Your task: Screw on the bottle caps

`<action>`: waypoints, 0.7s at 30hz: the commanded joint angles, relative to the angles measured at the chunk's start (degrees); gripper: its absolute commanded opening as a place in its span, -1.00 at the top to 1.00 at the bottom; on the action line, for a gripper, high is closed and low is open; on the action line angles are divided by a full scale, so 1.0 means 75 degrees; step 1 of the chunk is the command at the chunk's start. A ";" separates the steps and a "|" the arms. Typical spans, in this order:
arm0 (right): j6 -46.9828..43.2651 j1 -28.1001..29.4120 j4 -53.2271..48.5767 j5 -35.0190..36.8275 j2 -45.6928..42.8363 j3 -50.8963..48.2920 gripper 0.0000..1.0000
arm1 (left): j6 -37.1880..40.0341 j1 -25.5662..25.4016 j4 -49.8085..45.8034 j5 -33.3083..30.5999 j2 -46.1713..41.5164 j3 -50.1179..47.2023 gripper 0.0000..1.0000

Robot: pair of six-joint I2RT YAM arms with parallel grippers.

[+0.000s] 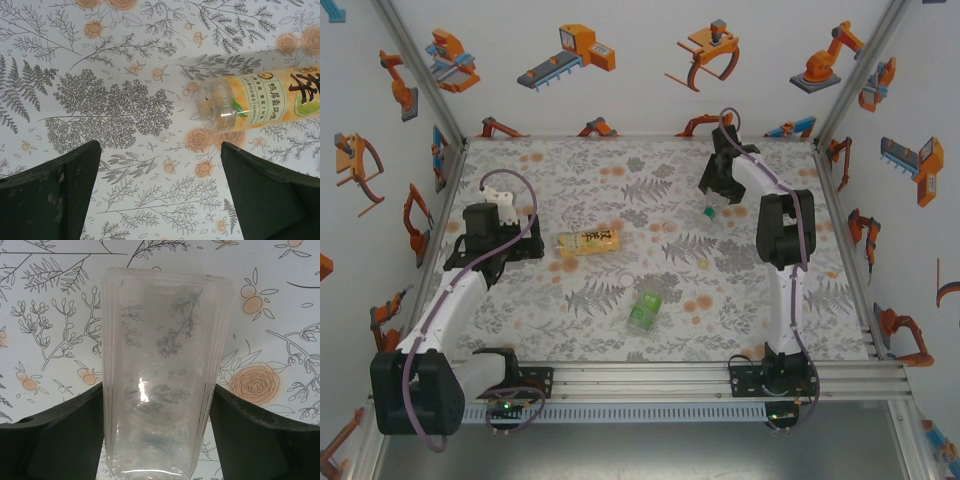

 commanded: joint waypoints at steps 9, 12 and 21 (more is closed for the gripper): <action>0.0074 0.0070 -0.0036 0.0207 -0.0228 -0.0364 -0.08 | 0.0014 -0.0078 -0.0179 0.0074 0.0119 0.0261 -0.95; 0.0005 0.0080 0.0072 0.0280 -0.0620 -0.0720 0.01 | -0.0084 -0.0178 -0.0270 0.0080 0.0118 0.0310 -0.95; -0.0882 0.0305 0.0506 0.0093 -0.2572 -0.2337 0.16 | -0.1278 -0.0312 -0.1994 0.0162 0.0277 0.1316 -0.96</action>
